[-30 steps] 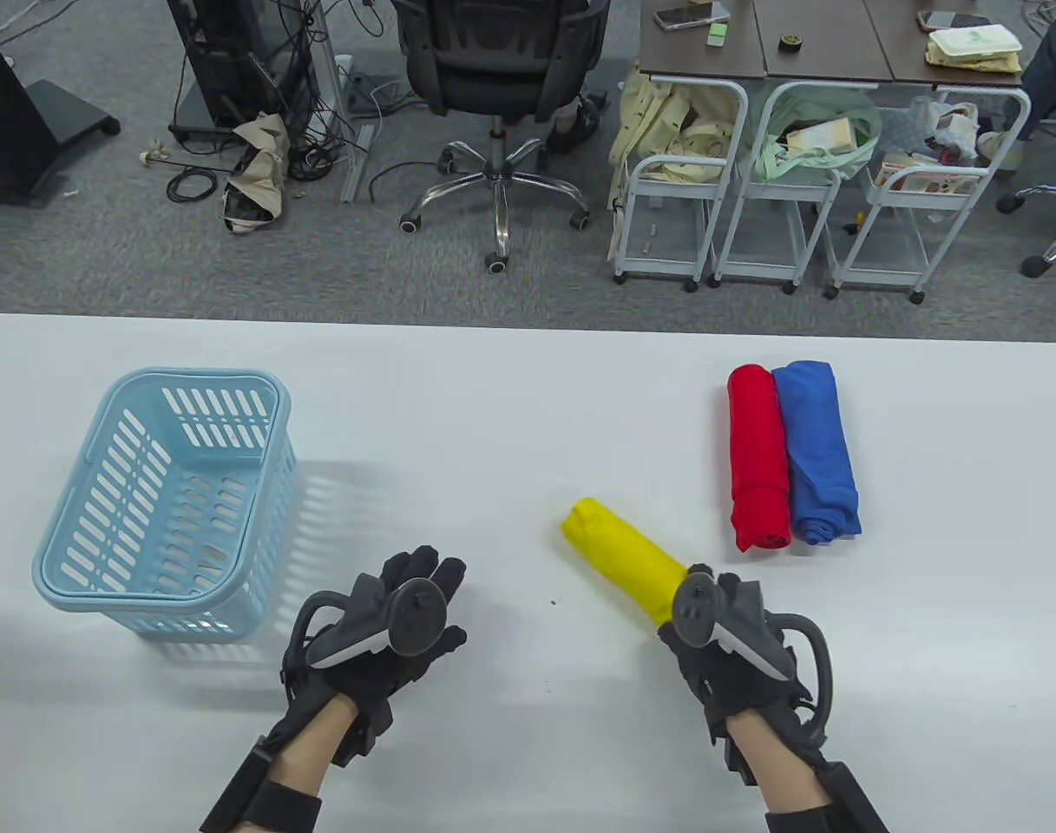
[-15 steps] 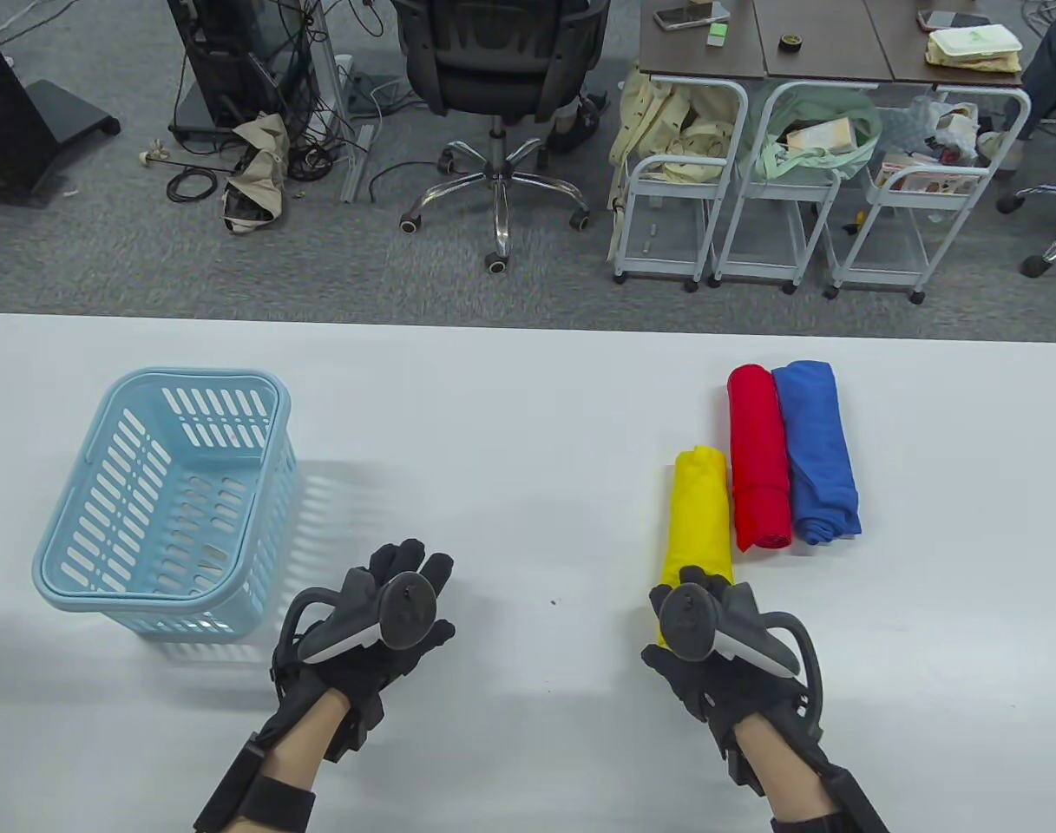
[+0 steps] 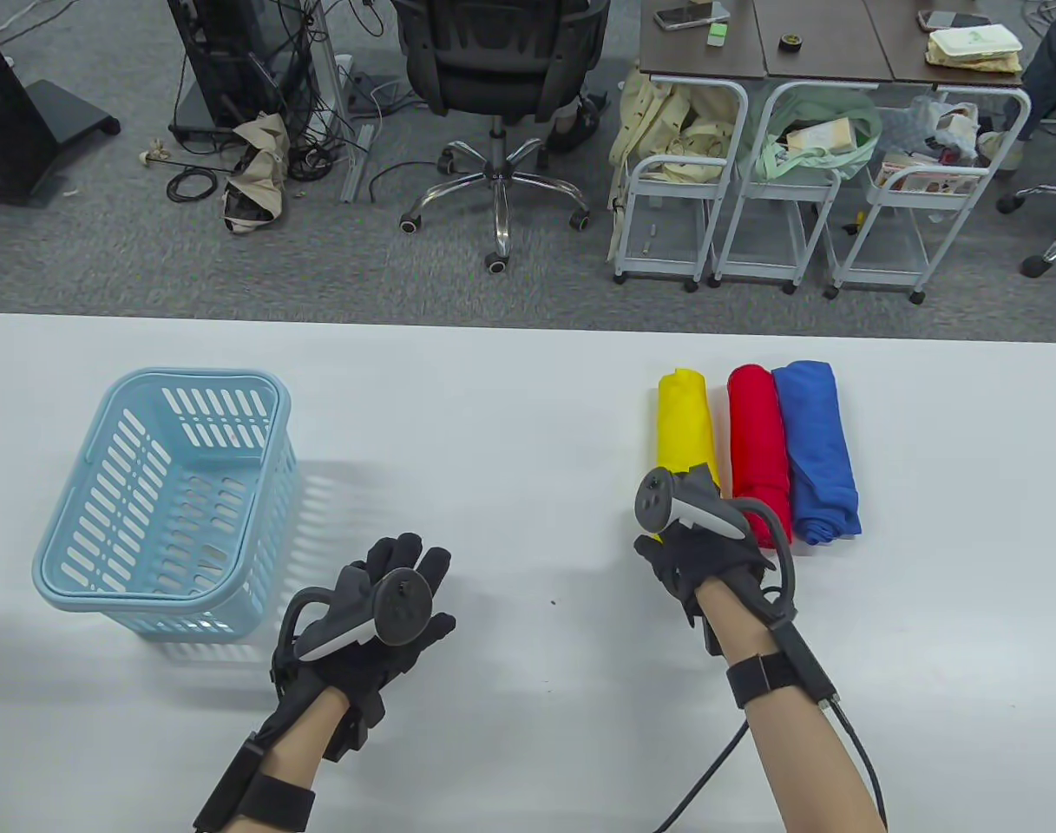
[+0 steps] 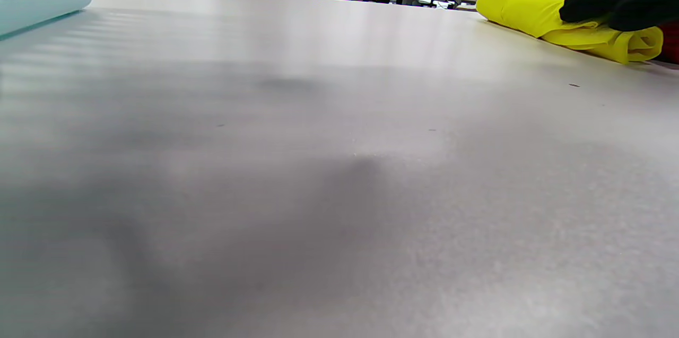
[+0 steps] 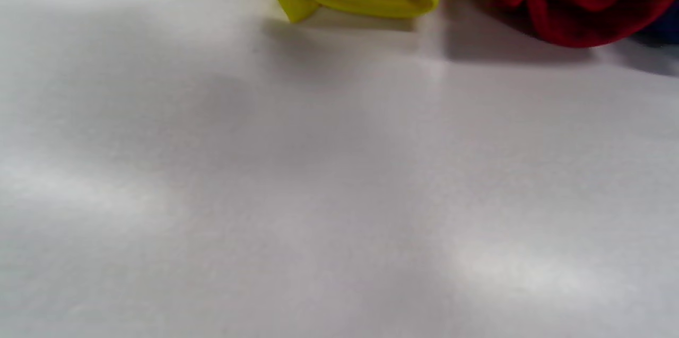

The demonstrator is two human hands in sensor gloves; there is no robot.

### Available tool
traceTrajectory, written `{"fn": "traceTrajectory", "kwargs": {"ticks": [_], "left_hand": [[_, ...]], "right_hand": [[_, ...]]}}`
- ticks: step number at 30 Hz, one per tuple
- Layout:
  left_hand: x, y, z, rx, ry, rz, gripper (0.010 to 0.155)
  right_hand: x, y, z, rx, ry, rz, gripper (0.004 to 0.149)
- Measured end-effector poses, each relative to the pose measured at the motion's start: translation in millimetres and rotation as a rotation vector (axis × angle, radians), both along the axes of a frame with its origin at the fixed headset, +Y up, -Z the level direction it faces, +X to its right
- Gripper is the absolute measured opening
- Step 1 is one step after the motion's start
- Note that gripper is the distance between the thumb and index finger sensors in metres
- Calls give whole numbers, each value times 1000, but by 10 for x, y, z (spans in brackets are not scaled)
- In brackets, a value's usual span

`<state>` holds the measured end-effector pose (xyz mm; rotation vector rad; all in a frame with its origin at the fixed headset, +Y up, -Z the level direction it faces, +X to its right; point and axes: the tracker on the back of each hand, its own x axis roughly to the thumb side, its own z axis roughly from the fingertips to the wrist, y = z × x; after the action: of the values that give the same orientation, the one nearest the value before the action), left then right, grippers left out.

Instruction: Roll t-shirt into tight roll

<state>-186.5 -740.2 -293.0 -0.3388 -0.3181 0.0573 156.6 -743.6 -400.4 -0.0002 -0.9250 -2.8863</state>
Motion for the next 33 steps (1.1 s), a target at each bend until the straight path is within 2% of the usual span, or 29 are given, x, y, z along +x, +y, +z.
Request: {"fn": "traceTrajectory", "kwargs": {"ticks": [4, 7, 10, 13, 17, 21, 27, 33], "left_hand": [[-18, 20, 4, 24, 15, -5, 74], [-23, 50, 7, 75, 33, -8, 73], [-6, 74, 26, 123, 50, -21, 71], [34, 90, 52, 162, 60, -65, 69], [80, 113, 81, 198, 52, -92, 70], [112, 107, 94, 203, 36, -75, 72], [138, 60, 89, 188, 25, -85, 73], [132, 109, 104, 211, 22, -81, 73]], "right_hand": [[50, 88, 17, 29, -14, -22, 71], [74, 238, 255, 145, 28, -77, 71], [125, 350, 604, 240, 58, -137, 72], [196, 390, 949, 307, 70, -179, 73], [278, 389, 1232, 387, 54, -165, 76], [316, 349, 1312, 405, 55, -157, 78], [296, 306, 1282, 401, 94, -104, 78], [257, 298, 1296, 395, 116, -112, 77]]}}
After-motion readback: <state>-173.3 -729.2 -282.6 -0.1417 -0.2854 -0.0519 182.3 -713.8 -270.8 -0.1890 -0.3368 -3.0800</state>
